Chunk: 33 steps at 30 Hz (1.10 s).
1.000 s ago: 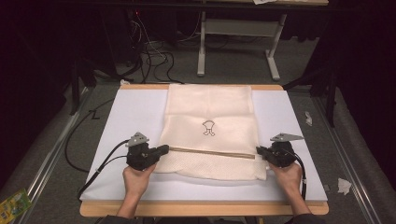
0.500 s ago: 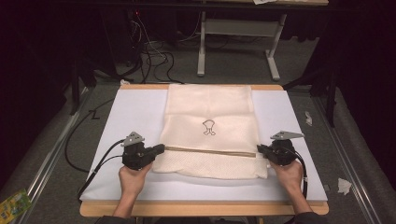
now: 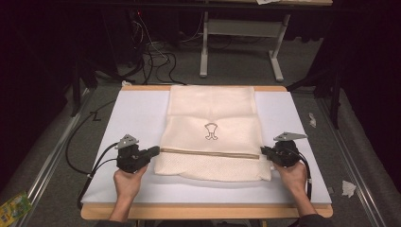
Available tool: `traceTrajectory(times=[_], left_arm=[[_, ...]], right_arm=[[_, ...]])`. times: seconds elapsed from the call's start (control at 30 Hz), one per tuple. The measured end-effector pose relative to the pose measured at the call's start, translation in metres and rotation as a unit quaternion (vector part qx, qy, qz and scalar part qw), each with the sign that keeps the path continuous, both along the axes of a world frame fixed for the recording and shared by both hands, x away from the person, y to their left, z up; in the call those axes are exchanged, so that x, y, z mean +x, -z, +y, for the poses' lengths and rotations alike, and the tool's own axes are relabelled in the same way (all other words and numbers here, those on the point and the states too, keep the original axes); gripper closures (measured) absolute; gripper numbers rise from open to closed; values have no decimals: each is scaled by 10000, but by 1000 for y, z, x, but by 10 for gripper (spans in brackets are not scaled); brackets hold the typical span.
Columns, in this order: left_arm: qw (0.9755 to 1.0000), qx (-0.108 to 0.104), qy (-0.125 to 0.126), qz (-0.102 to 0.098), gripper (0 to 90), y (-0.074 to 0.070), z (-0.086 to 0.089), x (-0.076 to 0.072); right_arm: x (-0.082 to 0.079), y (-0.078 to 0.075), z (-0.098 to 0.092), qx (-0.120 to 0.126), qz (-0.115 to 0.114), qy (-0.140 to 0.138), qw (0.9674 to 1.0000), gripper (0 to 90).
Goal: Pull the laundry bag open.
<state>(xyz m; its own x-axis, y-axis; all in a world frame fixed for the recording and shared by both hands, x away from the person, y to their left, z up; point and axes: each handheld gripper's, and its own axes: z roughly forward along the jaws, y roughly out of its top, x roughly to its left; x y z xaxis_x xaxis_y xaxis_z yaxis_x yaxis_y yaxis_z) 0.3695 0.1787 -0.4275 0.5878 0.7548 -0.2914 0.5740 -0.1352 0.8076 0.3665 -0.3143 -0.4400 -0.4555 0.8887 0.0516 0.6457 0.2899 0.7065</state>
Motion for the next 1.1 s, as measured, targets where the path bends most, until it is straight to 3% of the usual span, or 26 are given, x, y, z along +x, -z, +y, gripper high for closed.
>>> traceTrajectory(times=[0.5,0.73,1.1], left_arm=[[9999,115,-69,33,873,5,1,-2],[9993,324,-57,153,872,11,1,-4],[9994,251,-48,238,870,11,4,-8]], right_arm=[[1,0,-6,87,-68,92,9999,885],[-1,-1,-4,54,-6,64,10000,884],[-3,-1,-3,82,50,-19,10000,878]])
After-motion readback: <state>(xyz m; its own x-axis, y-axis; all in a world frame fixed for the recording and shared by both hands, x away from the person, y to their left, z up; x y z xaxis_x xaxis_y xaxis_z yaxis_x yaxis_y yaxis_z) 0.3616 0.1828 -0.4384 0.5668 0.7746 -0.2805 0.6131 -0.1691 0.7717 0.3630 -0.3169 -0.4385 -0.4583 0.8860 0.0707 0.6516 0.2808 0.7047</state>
